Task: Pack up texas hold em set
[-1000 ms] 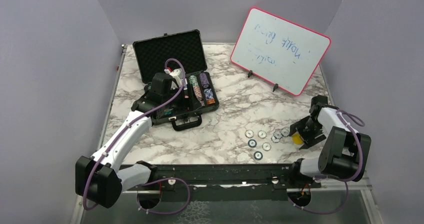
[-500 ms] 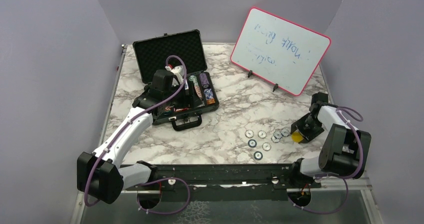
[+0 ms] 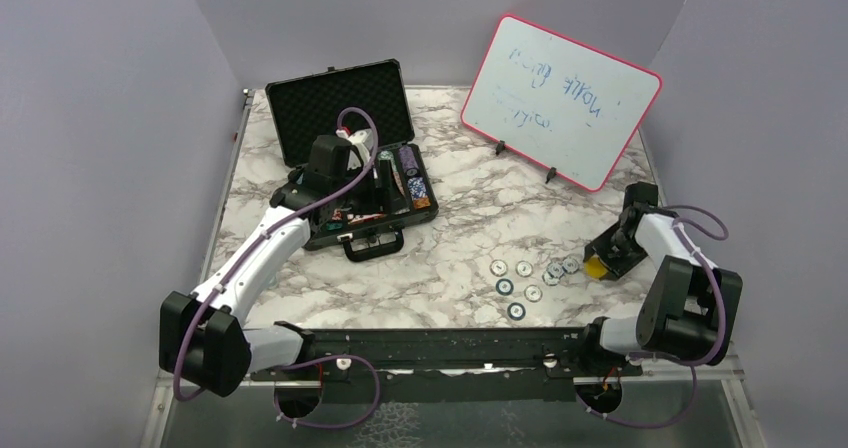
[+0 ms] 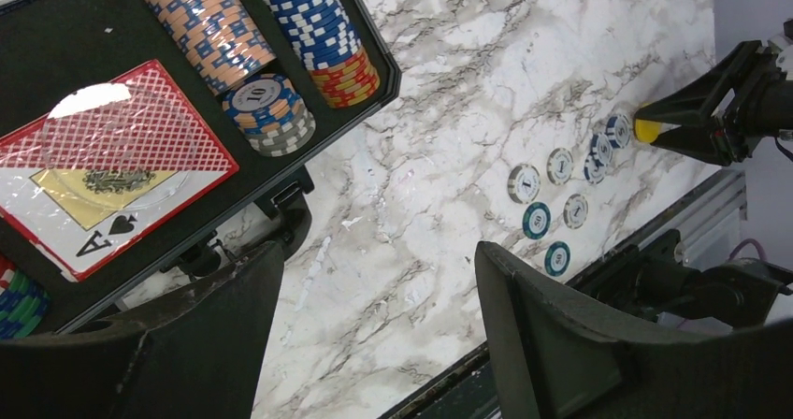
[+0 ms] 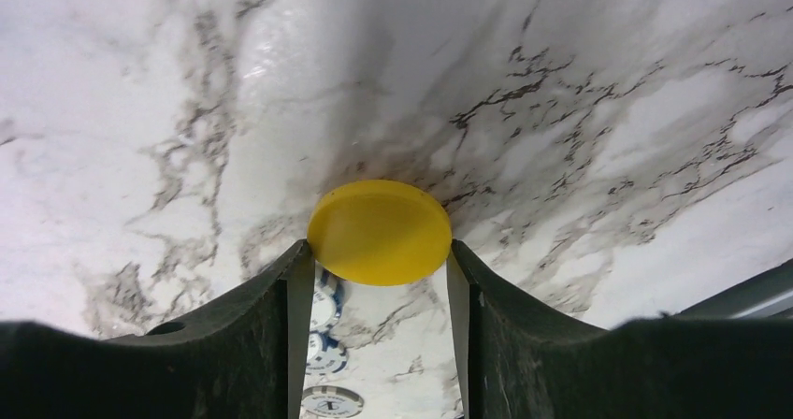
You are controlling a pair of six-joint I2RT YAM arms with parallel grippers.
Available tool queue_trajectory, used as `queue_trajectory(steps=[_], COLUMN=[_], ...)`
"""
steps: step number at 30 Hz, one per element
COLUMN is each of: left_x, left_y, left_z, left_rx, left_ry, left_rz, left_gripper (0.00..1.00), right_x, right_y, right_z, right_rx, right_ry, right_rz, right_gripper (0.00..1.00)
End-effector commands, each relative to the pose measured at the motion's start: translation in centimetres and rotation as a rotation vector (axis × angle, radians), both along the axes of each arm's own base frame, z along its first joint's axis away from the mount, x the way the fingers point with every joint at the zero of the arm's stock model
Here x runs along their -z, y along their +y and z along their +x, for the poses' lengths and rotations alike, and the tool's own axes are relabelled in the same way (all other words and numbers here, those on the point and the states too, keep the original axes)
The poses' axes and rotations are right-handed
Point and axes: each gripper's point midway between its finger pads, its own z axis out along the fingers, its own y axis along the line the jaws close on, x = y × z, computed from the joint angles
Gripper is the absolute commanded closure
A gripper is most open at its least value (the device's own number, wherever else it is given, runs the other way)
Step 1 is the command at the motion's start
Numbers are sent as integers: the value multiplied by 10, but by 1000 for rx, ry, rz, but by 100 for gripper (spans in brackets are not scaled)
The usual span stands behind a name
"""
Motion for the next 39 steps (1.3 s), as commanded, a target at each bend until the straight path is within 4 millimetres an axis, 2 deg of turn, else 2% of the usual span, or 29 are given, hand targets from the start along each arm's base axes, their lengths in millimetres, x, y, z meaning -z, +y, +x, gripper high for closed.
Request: queue_trajectory(steps=[1, 5, 9, 16, 19, 23, 30, 36, 39], left_x=[-19, -16, -13, 4, 6, 12, 20, 10, 9], left_y=[-17, -34, -60, -101, -104, -105, -113, -117, -115], left_z=[1, -1, -4, -11, -3, 4, 9, 21, 28], left_rx=[80, 109, 133, 169, 147, 117, 97, 91, 59], left_ry=[-25, 13, 35, 54, 6, -73, -128, -222, -254], left_rz=[-61, -107, -143, -224, -222, -248, -330, -344, -343], left_gripper=[21, 21, 21, 24, 26, 29, 33, 34, 43], right_x=[-25, -42, -53, -70, -80, -99, -125, -139, -146], right_y=[-1, 21, 60, 163, 209, 257, 310, 333, 341], right_z=[21, 31, 45, 77, 91, 106, 113, 117, 117], right_rx=[-38, -90, -168, -339, -402, -464, -491, -504, -504], right_ry=[-112, -170, -222, -332, -376, -423, -470, -472, -471], right_rz=[-62, -42, -5, 101, 167, 243, 423, 526, 570], right_gripper=[51, 51, 50, 50, 50, 50, 50, 50, 50])
